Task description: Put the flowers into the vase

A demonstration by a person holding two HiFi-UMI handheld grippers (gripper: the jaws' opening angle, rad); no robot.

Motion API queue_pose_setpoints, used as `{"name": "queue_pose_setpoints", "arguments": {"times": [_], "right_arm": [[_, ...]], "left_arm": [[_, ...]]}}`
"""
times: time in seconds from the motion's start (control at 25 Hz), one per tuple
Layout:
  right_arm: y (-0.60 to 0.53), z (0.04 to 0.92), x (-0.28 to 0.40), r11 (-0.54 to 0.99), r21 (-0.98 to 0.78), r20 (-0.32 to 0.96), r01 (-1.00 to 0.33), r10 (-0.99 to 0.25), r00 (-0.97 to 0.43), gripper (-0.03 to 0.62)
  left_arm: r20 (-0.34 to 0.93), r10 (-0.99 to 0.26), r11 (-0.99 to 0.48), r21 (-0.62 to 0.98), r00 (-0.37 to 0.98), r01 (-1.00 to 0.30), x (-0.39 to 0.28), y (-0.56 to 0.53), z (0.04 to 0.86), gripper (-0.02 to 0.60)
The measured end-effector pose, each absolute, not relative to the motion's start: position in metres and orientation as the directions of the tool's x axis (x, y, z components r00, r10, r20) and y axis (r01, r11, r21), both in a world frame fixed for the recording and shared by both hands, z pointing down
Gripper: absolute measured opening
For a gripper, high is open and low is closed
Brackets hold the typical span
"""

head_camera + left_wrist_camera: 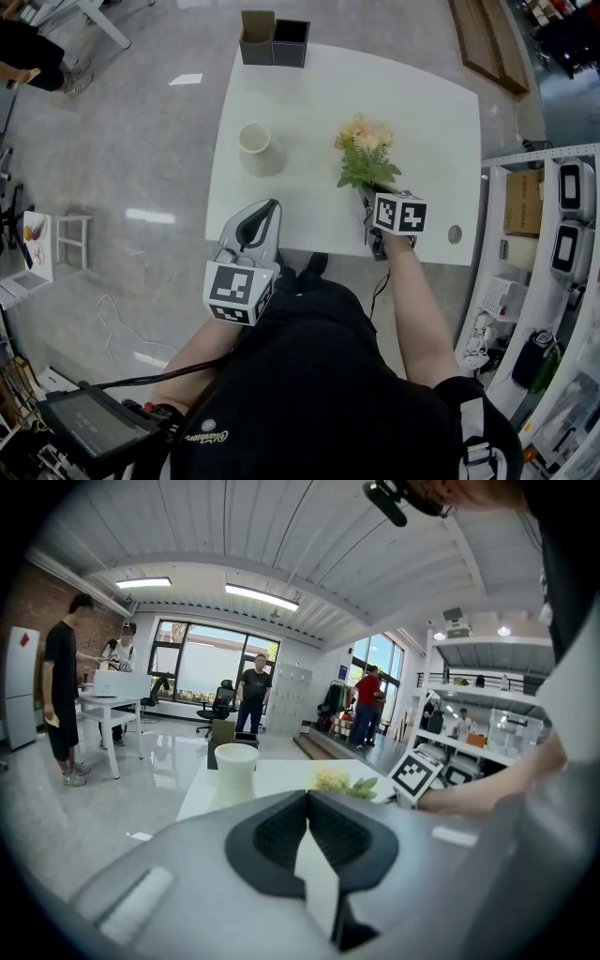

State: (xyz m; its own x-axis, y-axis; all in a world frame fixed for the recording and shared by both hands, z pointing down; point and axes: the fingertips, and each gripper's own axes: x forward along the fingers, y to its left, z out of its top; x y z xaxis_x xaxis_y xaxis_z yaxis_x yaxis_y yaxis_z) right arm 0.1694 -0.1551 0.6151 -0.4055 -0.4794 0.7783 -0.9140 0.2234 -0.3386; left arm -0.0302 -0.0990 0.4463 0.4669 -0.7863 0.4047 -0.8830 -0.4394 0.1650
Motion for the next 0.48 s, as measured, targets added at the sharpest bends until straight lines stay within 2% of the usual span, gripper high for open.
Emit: {"name": "queue_pose_setpoints", "arguments": {"times": [0.16, 0.28, 0.48], "right_arm": [[-0.163, 0.594, 0.166, 0.188, -0.460, 0.678, -0.868, -0.557, -0.480, 0.052], [-0.172, 0.562, 0.162, 0.206, -0.544, 0.538, -0.813, -0.658, -0.527, 0.052], [-0.183, 0.482, 0.143, 0.333, -0.521, 0.285, -0.786, -0.800, -0.528, 0.052]], "left_arm": [[0.398, -0.790, -0.441, 0.161, 0.467, -0.883, -0.031, -0.100, 0.445, 0.008], [0.393, -0.795, -0.437, 0.159, 0.463, -0.885, -0.033, -0.101, 0.444, 0.008], [0.381, -0.804, -0.433, 0.152, 0.457, -0.888, -0.040, -0.101, 0.439, 0.008]]}}
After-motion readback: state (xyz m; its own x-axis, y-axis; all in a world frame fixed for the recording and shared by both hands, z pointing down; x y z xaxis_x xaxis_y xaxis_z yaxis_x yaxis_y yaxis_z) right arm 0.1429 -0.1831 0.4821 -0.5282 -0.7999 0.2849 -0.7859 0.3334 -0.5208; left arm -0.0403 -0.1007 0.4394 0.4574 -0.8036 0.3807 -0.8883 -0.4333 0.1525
